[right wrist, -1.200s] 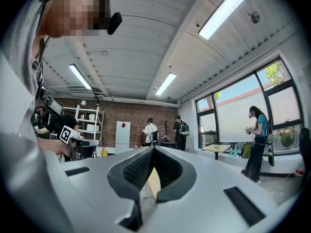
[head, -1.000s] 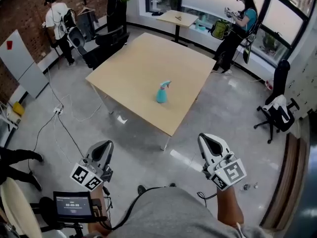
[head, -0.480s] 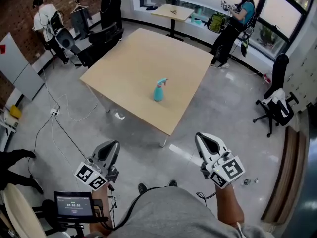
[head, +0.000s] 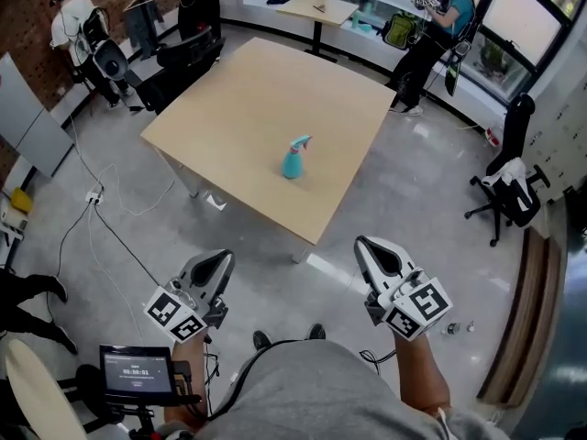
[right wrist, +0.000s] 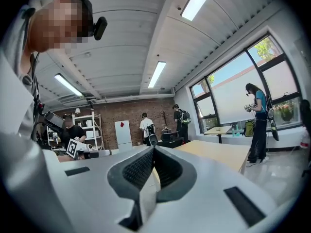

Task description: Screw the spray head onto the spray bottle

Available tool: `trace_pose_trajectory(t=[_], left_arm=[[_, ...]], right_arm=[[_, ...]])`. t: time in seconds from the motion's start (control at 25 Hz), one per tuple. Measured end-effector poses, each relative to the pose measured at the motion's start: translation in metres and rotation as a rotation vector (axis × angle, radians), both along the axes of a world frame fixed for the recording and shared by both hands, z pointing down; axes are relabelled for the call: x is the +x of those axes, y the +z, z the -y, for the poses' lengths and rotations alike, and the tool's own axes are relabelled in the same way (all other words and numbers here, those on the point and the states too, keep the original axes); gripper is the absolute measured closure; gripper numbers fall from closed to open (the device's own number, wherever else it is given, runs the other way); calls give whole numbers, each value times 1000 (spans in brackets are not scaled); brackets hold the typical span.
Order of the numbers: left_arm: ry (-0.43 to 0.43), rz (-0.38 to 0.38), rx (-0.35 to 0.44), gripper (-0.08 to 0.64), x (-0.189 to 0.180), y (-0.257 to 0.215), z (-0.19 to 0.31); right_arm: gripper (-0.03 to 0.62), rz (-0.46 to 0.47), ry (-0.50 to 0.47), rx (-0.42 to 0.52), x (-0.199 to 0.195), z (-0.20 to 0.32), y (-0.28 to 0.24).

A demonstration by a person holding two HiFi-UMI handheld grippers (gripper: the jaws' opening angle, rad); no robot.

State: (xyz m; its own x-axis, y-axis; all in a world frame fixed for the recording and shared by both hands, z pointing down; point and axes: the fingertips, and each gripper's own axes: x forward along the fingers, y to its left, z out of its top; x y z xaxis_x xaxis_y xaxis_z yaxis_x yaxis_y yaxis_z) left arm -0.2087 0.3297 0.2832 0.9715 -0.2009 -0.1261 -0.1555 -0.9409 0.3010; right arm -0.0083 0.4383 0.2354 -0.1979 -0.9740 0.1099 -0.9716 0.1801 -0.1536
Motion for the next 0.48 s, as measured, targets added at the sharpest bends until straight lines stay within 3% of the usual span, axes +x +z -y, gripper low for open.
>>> trace_pose_trajectory(t=[0.48], left_arm=[[14,4,-5,555,-19,4,14]], right_arm=[[588,45,7,-4,-18,14,3]])
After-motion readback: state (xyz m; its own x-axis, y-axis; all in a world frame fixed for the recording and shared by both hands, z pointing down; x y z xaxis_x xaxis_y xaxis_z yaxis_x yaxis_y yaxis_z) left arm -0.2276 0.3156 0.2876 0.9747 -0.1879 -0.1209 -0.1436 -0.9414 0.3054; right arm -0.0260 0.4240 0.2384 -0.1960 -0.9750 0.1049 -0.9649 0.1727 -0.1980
